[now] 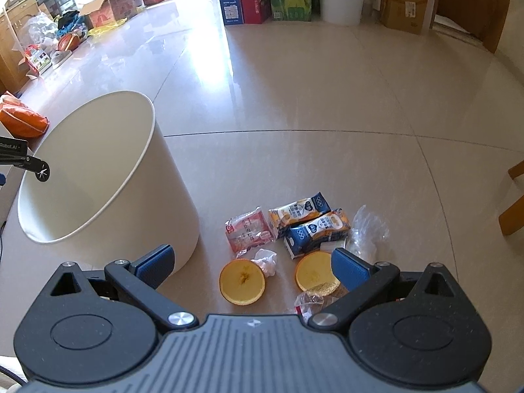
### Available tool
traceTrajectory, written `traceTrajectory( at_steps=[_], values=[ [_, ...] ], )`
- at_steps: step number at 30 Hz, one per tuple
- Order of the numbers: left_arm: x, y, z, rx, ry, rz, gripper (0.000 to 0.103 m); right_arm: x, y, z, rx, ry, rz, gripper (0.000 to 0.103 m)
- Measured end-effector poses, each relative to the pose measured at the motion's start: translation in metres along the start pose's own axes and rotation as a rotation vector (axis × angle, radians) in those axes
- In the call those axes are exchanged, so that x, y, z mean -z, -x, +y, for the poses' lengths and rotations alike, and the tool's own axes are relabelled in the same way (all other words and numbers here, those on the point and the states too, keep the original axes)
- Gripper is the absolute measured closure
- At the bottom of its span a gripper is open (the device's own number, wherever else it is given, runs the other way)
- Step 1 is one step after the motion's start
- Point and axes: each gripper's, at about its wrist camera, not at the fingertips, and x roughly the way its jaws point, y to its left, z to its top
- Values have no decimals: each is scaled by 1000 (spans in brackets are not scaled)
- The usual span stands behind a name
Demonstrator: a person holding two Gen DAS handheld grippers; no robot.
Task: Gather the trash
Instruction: 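Move the left tool to the bin rim and close on it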
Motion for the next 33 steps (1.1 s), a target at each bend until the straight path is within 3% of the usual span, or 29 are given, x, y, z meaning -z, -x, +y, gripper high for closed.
traceTrajectory(
  at_steps=[3,7,10,14,22,25,30,33],
  values=[
    [2,-6,1,-8,-5,-28,11,3,-2,-3,-7,-16,4,0],
    [-5,-18,2,-9,1,-7,31,9,-6,-6,-9,-27,13,0],
    [-8,-26,-1,-12,-23,7,35,12,-9,-6,-7,-34,21,0],
    [-9,-35,-2,-19,-51,9,49,16,-14,-6,-9,-44,32,0],
    [1,-32,-5,-31,-85,-75,49,23,-26,-8,-29,-62,42,0],
    [5,-32,-7,13,-74,-78,49,25,-28,-7,-32,-62,49,0],
    [0,-32,-11,5,-96,-55,48,27,-29,-9,-35,-72,52,0],
    [0,-28,-15,65,-110,-63,37,27,-30,-10,-29,-77,55,0]
  ],
)
